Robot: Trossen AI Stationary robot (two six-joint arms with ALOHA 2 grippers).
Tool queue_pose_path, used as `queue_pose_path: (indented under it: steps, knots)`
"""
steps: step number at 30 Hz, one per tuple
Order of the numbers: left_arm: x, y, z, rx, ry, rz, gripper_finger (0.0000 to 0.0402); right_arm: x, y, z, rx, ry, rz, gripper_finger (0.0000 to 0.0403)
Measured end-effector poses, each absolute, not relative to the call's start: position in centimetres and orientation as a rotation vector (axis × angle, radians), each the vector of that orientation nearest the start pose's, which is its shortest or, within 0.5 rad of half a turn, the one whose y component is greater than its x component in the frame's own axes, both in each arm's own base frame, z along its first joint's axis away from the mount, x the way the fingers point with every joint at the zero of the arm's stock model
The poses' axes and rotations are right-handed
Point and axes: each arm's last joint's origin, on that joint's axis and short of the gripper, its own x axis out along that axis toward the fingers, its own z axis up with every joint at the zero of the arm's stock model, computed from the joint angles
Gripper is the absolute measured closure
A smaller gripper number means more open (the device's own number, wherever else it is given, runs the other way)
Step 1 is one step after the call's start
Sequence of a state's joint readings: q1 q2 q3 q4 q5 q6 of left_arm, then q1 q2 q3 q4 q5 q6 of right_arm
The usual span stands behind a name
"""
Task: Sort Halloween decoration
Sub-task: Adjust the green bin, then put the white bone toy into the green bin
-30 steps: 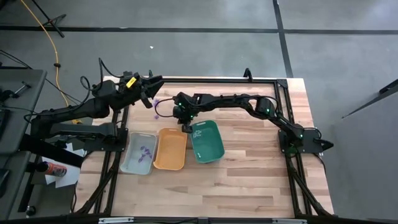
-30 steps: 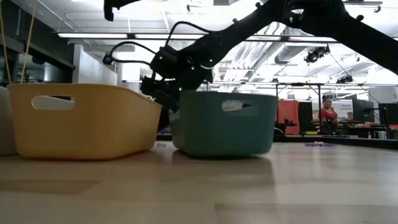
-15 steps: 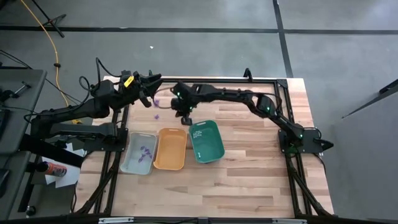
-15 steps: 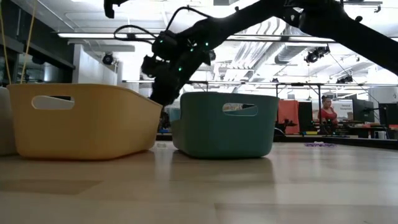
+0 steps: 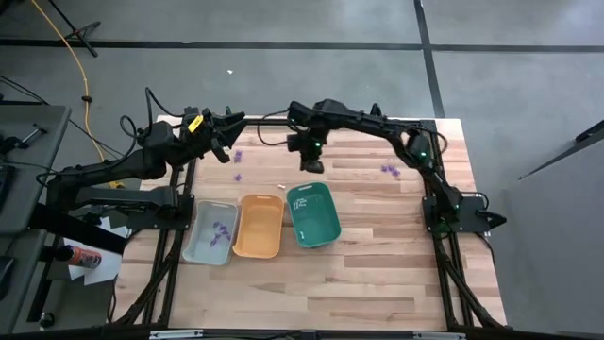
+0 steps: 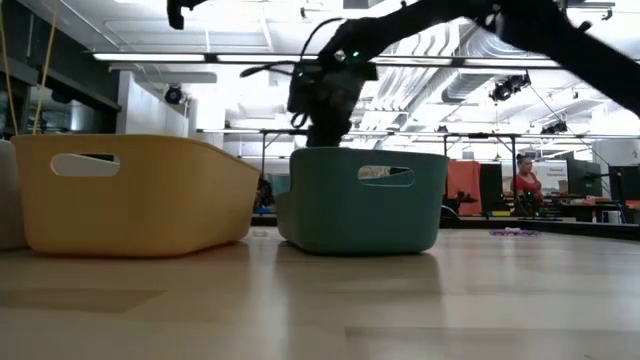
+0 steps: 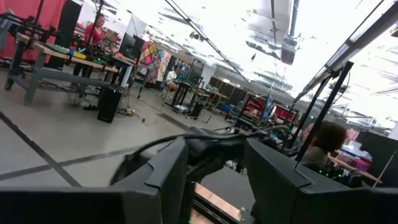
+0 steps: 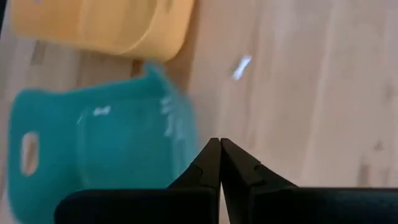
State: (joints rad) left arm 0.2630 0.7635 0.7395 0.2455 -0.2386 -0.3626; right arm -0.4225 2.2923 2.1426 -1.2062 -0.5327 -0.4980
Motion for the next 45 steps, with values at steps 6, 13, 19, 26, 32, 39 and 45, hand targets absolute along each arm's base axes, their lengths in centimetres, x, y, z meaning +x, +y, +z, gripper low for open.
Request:
queue_pose_path:
  steps: [6,13,19,26,32,39,45]
  knots:
    - [16.1,5.0,36.1,-0.351,-0.313,0.453,0.0250,38.5,-16.2,22.3,0.189,1.096,0.242,0.0403]
    - [16.1,5.0,36.1,-0.351,-0.312,0.452,0.0250,35.4,-15.0,22.1,0.180,0.908,-0.044,0.0403]
    - [16.1,5.0,36.1,-0.351,-0.312,0.452,0.0250,34.9,-13.2,19.8,0.248,1.007,-0.079,0.0403]
    - [16.1,5.0,36.1,-0.351,-0.312,0.452,0.0250,35.1,-10.7,19.3,0.259,1.080,-0.038,0.0403]
    - [16.1,5.0,36.1,-0.351,-0.312,0.452,0.0250,35.3,-8.8,19.2,0.282,1.122,-0.014,0.0403]
    - [16.1,5.0,36.1,-0.352,-0.313,0.452,0.0250,35.6,-6.4,19.9,0.272,1.109,0.027,0.0403]
    - [16.1,5.0,36.2,-0.352,-0.316,0.451,0.0250,36.2,-7.7,22.8,0.216,0.872,0.010,0.0403]
